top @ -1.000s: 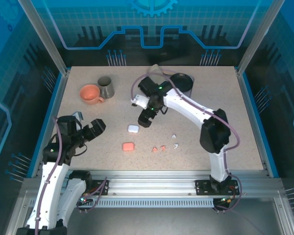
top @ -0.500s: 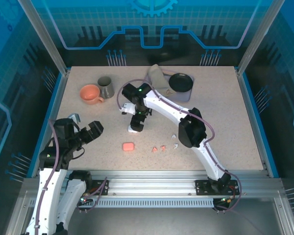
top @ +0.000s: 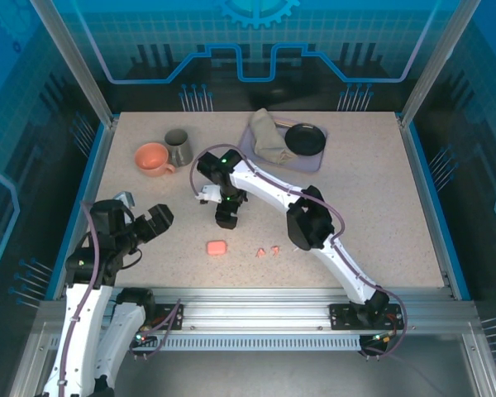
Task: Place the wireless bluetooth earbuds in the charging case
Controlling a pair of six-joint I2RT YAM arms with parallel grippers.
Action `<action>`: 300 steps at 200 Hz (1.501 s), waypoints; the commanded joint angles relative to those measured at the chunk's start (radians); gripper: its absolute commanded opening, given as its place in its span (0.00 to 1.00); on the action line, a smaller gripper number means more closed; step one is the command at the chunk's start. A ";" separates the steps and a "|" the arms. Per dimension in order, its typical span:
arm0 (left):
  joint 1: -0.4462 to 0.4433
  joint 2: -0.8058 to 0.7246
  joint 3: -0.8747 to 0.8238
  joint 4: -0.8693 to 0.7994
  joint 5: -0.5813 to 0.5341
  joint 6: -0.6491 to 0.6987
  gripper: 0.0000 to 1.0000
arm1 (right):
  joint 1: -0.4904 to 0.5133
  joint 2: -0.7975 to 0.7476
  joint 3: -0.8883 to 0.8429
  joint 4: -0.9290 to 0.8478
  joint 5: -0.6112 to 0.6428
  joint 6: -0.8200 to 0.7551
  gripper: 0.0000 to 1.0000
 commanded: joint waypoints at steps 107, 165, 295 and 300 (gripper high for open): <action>-0.001 0.032 0.062 -0.023 -0.026 0.028 0.99 | 0.048 0.131 0.098 -0.052 0.020 -0.049 0.86; -0.001 0.037 0.067 -0.024 -0.030 0.030 0.99 | 0.048 0.165 0.112 -0.046 0.017 -0.055 0.78; -0.001 0.035 0.069 -0.037 -0.028 0.032 0.99 | 0.051 0.081 0.064 0.010 0.027 -0.052 0.46; -0.001 0.035 0.068 -0.035 -0.029 0.031 0.99 | 0.050 0.075 0.061 0.013 0.027 -0.052 0.46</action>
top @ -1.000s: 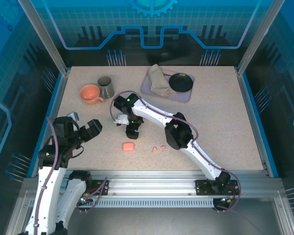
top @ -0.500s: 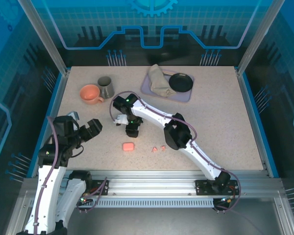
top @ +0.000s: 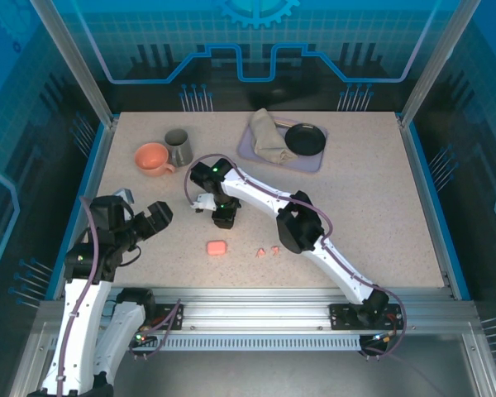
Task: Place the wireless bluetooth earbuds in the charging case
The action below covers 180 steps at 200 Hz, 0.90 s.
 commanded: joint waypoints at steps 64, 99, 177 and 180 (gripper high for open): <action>-0.001 -0.002 0.017 -0.009 0.004 0.015 0.99 | 0.004 -0.099 -0.076 0.051 0.005 -0.045 0.40; -0.001 0.002 -0.011 0.014 0.053 -0.007 0.99 | -0.012 -0.154 -0.120 0.078 -0.008 -0.042 0.39; -0.001 0.076 -0.147 0.205 0.334 -0.100 0.99 | -0.082 -0.465 -0.517 0.342 -0.108 -0.061 0.39; -0.001 0.085 -0.155 0.219 0.352 -0.105 0.99 | -0.086 -0.480 -0.537 0.354 -0.116 -0.062 0.39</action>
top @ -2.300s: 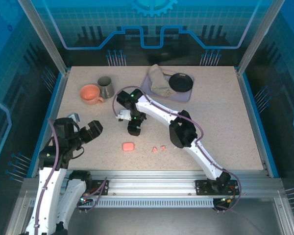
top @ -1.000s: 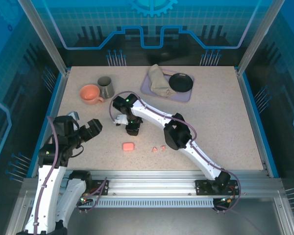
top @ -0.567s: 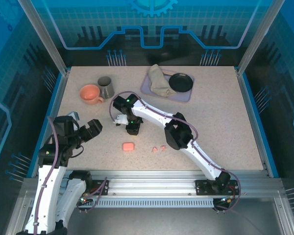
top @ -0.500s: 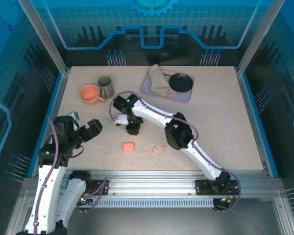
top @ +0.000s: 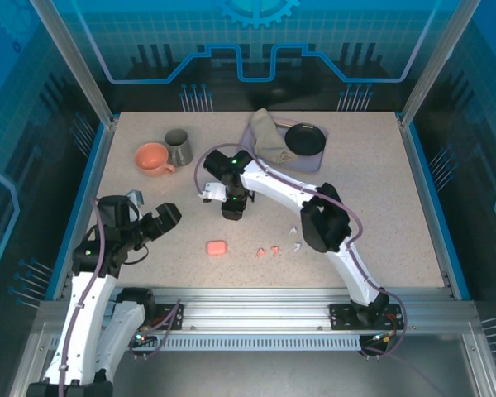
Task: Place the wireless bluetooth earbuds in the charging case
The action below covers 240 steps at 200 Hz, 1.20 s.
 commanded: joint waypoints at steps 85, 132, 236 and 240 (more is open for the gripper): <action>-0.005 0.342 -0.171 0.595 0.626 -0.149 0.96 | -0.064 -0.409 -0.456 0.364 -0.251 -0.055 0.40; -0.078 0.426 -0.126 0.662 0.655 -0.158 0.93 | -0.056 -0.473 -0.513 0.380 -0.309 -0.055 0.39; -0.233 0.566 -0.027 0.676 0.584 -0.135 0.72 | -0.044 -0.480 -0.513 0.339 -0.380 -0.063 0.38; -0.236 0.571 -0.024 0.678 0.585 -0.133 0.71 | -0.043 -0.481 -0.512 0.336 -0.385 -0.063 0.38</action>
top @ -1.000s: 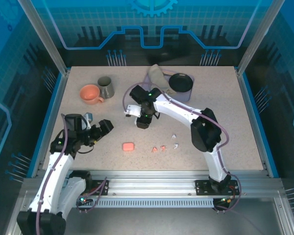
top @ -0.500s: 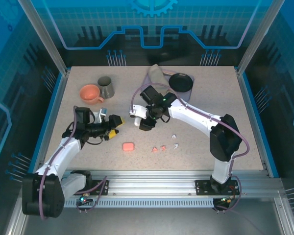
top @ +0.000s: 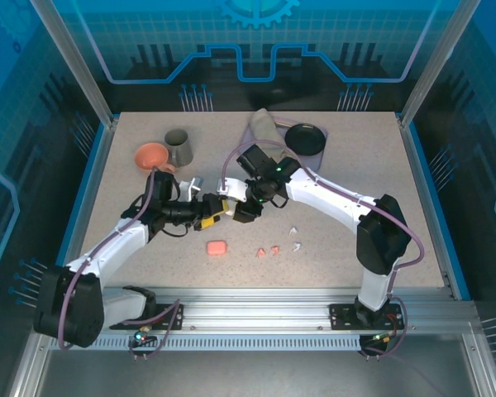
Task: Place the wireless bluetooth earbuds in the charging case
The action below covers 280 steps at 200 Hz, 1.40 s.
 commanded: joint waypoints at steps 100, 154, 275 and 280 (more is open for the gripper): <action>-0.051 0.057 0.095 -0.042 -0.036 0.063 0.30 | 0.009 0.006 0.024 -0.045 -0.107 0.005 0.38; -0.050 0.026 0.087 -0.044 -0.045 0.098 0.15 | -0.006 0.006 0.036 -0.041 -0.138 0.025 0.49; -0.110 -0.176 0.044 0.030 -0.220 0.446 0.01 | -0.137 -0.344 -0.255 0.171 -0.245 0.094 0.98; -0.120 -0.188 0.039 0.044 -0.214 0.474 0.00 | -0.144 -0.361 -0.272 0.187 -0.246 0.101 0.98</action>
